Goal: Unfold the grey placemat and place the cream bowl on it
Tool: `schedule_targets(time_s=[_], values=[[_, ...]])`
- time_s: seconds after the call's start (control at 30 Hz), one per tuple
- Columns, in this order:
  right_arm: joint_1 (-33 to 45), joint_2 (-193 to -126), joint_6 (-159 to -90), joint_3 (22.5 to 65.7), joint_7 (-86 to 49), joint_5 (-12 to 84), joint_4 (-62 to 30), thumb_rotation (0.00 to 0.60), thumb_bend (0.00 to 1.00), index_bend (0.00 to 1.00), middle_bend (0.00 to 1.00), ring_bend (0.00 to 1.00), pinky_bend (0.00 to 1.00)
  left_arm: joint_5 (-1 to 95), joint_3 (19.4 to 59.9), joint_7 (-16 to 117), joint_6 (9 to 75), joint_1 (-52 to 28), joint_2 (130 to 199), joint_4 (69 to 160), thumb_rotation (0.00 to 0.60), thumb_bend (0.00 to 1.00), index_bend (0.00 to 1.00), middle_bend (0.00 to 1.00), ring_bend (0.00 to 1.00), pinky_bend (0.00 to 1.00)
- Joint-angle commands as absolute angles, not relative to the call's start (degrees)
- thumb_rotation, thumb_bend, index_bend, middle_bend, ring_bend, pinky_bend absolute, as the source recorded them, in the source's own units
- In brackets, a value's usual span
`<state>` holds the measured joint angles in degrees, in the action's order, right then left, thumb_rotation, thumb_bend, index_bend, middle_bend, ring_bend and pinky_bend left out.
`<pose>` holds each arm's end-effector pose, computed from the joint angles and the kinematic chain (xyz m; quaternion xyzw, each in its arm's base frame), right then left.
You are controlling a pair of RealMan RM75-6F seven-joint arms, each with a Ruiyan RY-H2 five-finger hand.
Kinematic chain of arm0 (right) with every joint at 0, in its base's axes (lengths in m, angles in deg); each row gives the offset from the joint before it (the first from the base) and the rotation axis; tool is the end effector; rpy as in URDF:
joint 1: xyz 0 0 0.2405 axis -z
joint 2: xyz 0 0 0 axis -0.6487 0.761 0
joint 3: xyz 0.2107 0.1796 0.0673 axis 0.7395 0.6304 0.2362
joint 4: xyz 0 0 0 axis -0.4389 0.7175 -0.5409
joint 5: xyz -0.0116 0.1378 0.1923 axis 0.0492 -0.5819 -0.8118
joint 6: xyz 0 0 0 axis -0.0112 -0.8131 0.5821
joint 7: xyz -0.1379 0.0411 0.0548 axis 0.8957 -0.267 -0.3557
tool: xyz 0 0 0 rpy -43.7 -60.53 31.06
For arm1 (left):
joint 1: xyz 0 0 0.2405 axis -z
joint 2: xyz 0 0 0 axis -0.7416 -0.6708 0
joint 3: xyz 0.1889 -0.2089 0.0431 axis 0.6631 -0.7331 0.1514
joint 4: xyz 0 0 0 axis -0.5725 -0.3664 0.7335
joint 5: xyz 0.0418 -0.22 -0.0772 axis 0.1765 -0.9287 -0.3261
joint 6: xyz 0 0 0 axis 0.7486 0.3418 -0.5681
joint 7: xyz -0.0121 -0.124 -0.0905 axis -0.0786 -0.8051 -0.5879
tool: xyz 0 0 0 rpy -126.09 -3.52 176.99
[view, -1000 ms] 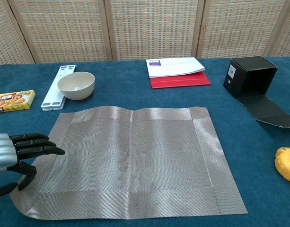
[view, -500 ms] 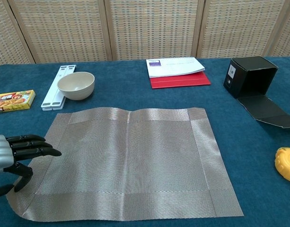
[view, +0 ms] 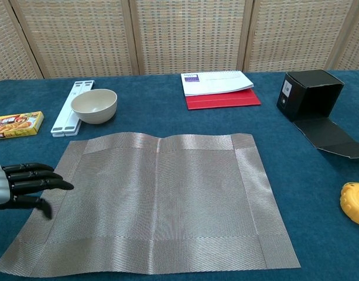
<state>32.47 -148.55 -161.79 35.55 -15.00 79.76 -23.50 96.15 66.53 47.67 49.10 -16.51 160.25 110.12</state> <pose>-0.2974 -0.1944 0.1264 0.6484 -0.2015 0.5220 0.5163 -0.3183 0.2395 -0.0015 -0.9018 -0.1944 -0.2858 0.2593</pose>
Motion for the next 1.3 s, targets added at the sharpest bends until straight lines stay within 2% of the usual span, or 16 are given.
schedule_targets(time_s=[0.03, 0.2, 0.27, 0.4, 0.63, 0.8, 1.07, 1.17, 1.3], values=[[32.5, -148.5, -161.9, 35.6, -15.0, 79.8, -23.5, 0.6, 0.0, 0.0, 0.0, 0.0, 0.0, 97.4, 65.8, 43.7, 54.7, -17.3, 159.2, 108.9, 0.6, 0.0, 0.0, 0.0, 0.0, 0.0], [32.5, -148.5, -161.8, 35.6, -15.0, 79.7, -23.6, 0.6, 0.0, 0.0, 0.0, 0.0, 0.0, 95.8, 62.5, 40.7, 59.7, -17.2, 155.6, 110.8, 0.6, 0.0, 0.0, 0.0, 0.0, 0.0], [32.5, -148.6, -161.5, 35.6, -15.0, 79.6, -23.6, 0.6, 0.0, 0.0, 0.0, 0.0, 0.0, 92.1, 58.6, 40.5, 60.1, -16.4, 154.0, 112.9, 0.6, 0.0, 0.0, 0.0, 0.0, 0.0], [32.3, -148.8, -160.9, 35.7, -14.9, 79.2, -23.3, 0.6, 0.0, 0.0, 0.0, 0.0, 0.0, 81.8, 50.6, 39.9, 52.7, -12.7, 154.4, 114.6, 0.6, 0.0, 0.0, 0.0, 0.0, 0.0], [32.0, -149.1, -160.0, 36.0, -14.8, 78.4, -22.8, 0.6, 0.0, 0.0, 0.0, 0.0, 0.0, 71.8, 44.1, 40.9, 40.0, -7.3, 160.2, 107.2, 0.6, 0.0, 0.03, 0.0, 0.0, 0.0], [31.7, -149.4, -158.9, 36.2, -15.0, 77.4, -22.2, 0.6, 0.0, 0.0, 0.0, 0.0, 0.0, 67.3, 42.4, 41.2, 30.5, -3.4, 167.3, 97.4, 0.6, 0.0, 0.07, 0.0, 0.0, 0.0], [31.2, -149.9, -157.4, 36.6, -15.2, 75.9, -21.3, 0.6, 0.0, 0.0, 0.0, 0.0, 0.0, 65.7, 41.2, 40.1, 24.5, 0.5, 177.6, 82.7, 0.6, 0.0, 0.15, 0.0, 0.0, 0.0], [31.1, -150.0, -157.1, 36.8, -15.3, 75.4, -21.1, 0.6, 0.0, 0.0, 0.0, 0.0, 0.0, 65.2, 40.9, 39.2, 22.6, 1.7, 180.3, 78.7, 0.6, 0.0, 0.23, 0.0, 0.0, 0.0], [30.9, -150.2, -156.5, 37.0, -15.5, 74.6, -20.7, 0.6, 0.0, 0.0, 0.0, 0.0, 0.0, 64.5, 40.3, 37.6, 19.3, 3.5, 184.0, 73.2, 0.6, 0.04, 0.39, 0.0, 0.0, 0.0]])
